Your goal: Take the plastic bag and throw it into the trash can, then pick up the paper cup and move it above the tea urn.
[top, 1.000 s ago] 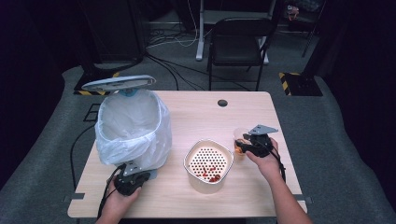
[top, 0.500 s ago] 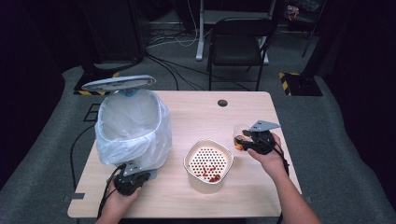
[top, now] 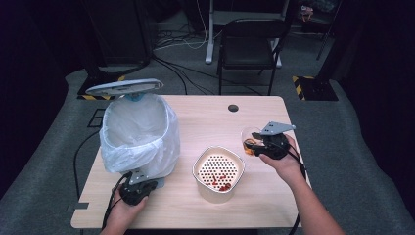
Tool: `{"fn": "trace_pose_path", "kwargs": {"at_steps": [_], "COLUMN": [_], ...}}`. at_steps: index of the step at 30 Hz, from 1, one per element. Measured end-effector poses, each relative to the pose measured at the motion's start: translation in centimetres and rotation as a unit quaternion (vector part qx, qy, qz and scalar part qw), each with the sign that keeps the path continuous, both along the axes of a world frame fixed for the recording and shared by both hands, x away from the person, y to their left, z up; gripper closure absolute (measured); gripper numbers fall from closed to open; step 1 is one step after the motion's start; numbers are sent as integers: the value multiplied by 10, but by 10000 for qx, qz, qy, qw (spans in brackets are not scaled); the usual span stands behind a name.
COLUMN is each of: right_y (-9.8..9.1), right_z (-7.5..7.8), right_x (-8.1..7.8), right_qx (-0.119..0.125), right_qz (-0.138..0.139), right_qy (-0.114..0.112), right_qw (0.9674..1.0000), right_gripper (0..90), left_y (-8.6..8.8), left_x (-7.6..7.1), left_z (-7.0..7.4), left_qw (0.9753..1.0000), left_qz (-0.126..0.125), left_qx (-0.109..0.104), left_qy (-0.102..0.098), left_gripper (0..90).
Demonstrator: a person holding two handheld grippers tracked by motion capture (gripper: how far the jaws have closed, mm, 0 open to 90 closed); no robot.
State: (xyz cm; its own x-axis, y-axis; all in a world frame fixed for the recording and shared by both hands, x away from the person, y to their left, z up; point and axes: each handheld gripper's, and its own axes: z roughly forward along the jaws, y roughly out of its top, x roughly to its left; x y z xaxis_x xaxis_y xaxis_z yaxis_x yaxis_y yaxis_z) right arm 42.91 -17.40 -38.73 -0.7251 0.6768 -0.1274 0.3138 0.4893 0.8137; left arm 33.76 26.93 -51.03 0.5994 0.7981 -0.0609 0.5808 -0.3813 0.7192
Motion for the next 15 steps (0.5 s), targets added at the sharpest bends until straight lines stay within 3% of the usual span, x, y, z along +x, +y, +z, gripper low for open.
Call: {"fn": "trace_pose_path", "kwargs": {"at_steps": [15], "right_y": [18], "right_z": [32], "right_x": [-15], "right_qx": [-217], "right_qz": [425], "right_qy": [-370], "right_qw": [9982], "right_gripper": [543], "left_y": [0], "left_x": [0], "left_z": [0], "left_qw": [10000], "left_qz": [-5], "left_qx": [-13], "left_qy": [-4], "left_gripper": [900]}}
